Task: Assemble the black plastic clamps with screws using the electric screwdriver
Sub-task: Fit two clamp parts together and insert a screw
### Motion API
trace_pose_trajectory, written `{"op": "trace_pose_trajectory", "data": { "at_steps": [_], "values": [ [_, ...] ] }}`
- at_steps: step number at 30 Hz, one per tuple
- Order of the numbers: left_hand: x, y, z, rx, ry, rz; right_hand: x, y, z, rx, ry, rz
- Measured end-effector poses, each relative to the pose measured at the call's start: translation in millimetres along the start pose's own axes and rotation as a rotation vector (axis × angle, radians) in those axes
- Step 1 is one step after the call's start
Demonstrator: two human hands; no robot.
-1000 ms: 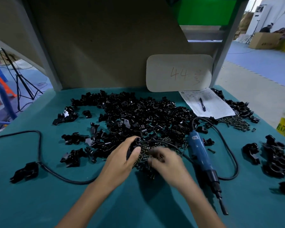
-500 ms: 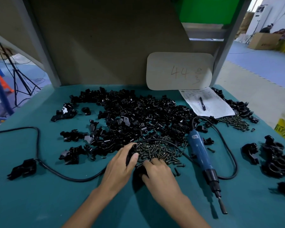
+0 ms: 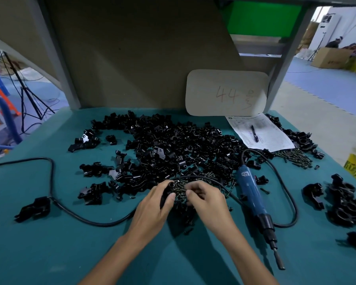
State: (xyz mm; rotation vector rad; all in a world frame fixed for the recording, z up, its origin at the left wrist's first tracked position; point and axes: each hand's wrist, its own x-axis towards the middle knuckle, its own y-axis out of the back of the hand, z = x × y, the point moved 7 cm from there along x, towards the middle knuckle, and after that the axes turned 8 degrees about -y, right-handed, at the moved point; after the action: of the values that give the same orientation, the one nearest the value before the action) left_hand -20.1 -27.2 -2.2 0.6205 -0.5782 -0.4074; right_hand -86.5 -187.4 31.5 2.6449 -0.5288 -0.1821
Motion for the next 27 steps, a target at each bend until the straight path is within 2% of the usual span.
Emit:
{"op": "trace_pose_trajectory", "data": {
  "at_steps": [11, 16, 21, 27],
  "values": [
    [-2, -2, -1, -0.002, -0.016, -0.032, 9, -10, -22, -0.276, 0.152, -0.091],
    [-2, -2, -3, 0.002, 0.010, -0.039, 7, -10, -17, -0.200, 0.127, 0.010],
    [-2, -2, -2, 0.015, 0.025, -0.048, 7, -16, -22, -0.241, 0.169, -0.056],
    [-1, 0, 2, -0.009, 0.022, -0.059, 9, -12, -16, -0.024, 0.073, -0.105]
  ]
}}
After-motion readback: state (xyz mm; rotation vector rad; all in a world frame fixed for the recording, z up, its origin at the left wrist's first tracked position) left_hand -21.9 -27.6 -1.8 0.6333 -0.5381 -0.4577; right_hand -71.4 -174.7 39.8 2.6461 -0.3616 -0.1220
